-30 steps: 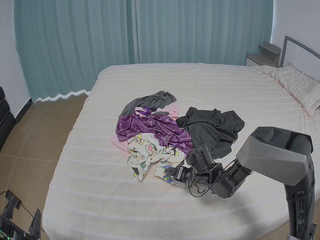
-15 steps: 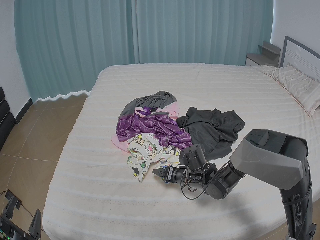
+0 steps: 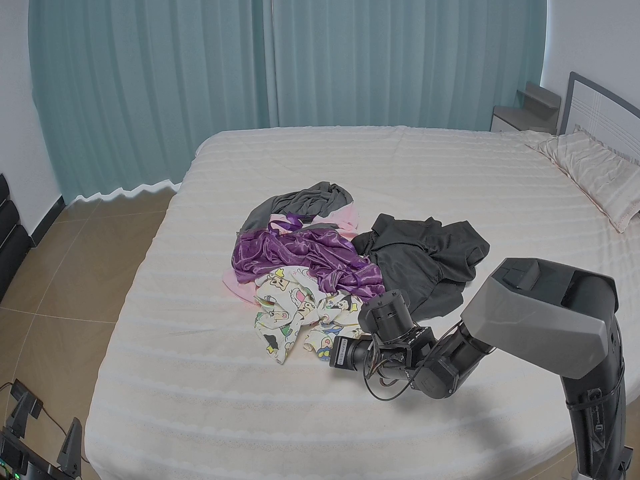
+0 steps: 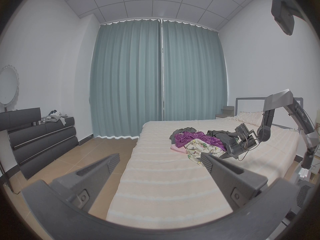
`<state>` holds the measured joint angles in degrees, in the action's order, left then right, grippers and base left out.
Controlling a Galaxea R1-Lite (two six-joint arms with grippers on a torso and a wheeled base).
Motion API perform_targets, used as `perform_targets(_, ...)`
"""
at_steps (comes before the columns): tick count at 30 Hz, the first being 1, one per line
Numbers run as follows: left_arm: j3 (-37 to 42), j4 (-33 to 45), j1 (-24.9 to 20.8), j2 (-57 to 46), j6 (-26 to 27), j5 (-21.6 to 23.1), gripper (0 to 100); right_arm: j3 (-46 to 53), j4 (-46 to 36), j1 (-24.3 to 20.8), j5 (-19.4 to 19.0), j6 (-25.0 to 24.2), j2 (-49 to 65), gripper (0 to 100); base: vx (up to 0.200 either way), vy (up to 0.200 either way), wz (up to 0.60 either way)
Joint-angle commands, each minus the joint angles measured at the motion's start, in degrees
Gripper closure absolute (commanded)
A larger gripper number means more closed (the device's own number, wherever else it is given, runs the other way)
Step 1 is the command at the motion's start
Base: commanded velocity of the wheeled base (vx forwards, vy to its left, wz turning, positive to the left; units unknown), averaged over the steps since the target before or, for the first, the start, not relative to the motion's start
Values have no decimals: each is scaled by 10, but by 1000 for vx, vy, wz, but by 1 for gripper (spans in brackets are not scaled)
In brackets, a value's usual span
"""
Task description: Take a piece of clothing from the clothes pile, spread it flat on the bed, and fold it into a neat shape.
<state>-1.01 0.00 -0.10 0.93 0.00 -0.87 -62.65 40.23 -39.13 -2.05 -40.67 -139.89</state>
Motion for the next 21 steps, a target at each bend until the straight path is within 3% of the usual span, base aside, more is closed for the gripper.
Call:
perform_targets(1, 10, 0, 0, -9, 0, 0, 0, 25, -2, 4, -1, 0, 39, 100, 0, 0, 0)
perform_targets(11, 10, 0, 0, -9, 0, 0, 0, 209, -4, 12, -9, 5, 164, 100, 0, 0, 0)
perform_targets(21, 10, 0, 0, -9, 0, 0, 0, 315, 2, 21, -5, 43, 185, 100, 0, 0, 0)
